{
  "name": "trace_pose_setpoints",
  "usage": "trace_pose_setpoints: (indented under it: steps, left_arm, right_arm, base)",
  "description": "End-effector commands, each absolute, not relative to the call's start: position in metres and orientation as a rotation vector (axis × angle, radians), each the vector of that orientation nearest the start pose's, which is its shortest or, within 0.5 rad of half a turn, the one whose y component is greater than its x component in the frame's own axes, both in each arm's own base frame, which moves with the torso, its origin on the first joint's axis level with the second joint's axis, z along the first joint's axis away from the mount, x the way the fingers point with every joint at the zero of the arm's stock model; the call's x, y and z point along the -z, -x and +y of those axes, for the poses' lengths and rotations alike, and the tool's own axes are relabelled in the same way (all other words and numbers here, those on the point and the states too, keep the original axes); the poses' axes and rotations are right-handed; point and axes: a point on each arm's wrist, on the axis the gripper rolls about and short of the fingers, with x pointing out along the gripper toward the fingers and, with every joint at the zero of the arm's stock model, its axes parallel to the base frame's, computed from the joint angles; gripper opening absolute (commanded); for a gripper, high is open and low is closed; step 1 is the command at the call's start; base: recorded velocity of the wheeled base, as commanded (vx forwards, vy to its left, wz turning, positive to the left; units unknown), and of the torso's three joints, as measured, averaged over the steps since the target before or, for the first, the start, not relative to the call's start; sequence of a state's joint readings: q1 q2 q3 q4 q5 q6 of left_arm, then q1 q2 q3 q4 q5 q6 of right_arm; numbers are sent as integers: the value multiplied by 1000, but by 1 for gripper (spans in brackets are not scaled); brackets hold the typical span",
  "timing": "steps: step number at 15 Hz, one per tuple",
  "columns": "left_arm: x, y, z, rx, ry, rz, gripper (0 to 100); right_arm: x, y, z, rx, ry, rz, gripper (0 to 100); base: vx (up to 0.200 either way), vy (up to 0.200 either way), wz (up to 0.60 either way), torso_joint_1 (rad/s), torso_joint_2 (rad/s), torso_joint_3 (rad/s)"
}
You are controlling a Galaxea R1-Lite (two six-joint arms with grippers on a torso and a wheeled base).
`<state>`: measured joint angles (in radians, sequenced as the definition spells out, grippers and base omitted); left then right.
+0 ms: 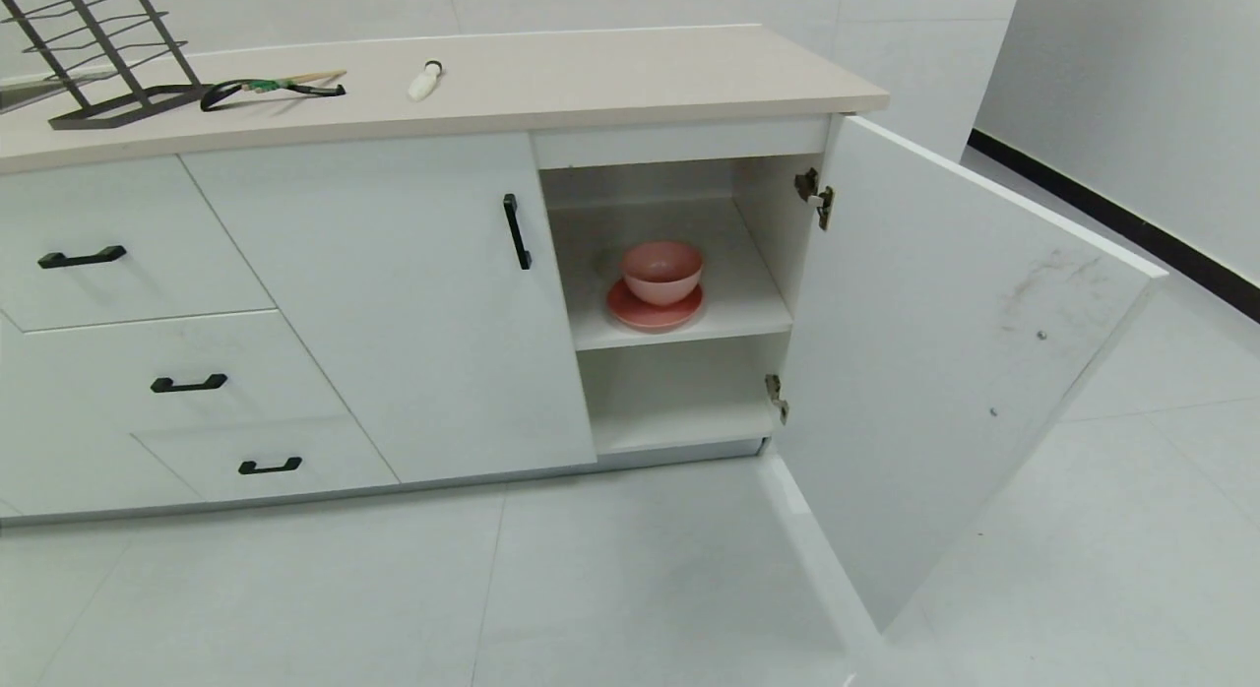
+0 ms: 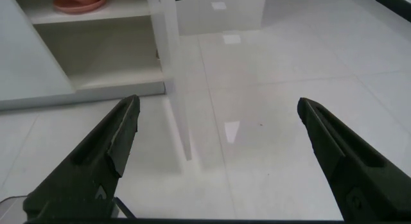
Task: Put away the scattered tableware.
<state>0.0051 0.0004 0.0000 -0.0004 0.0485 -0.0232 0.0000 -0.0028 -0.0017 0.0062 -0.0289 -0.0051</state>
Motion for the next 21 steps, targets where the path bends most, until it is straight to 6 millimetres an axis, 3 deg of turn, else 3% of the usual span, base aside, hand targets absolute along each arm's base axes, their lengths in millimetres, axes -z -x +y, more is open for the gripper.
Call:
trace_pose_setpoints:
  steps: [1,2,9,11,13,15,18,21]
  left_arm:
    - [-76,23,1,-55,23,-2,100]
    - [-76,23,1,-55,22,-2,100]
    - [-75,23,1,-54,21,-1,100]
    - [-76,23,1,-55,23,-2,100]
    - [-75,23,1,-55,23,-1,100]
    - [-76,23,1,-55,23,-2,100]
    - [-75,23,1,-55,23,-1,100]
    - [-76,23,1,-55,23,-2,100]
  right_arm:
    - [-75,23,-1,29,3,5,100]
    - [-75,23,-1,29,3,3,0]
    - [-76,23,0,21,8,-6,0]
    - [-90,24,0,17,17,-141,0]
    - [-105,21,1,-53,34,-145,0]
    - [-144,-7,2,-106,80,-78,0]
    - [-184,-64,7,-215,138,-209,0]
    - [-176,-101,7,-260,161,-149,0]
  base:
    - [0,0,0,0,0,0]
    - [0,0,0,0,0,0]
    - [0,0,0,0,0,0]
    - [0,0,0,0,0,0]
    - [0,0,0,0,0,0]
    - [0,0,0,0,0,0]
    - [0,0,0,0,0,0]
    - [0,0,0,0,0,0]
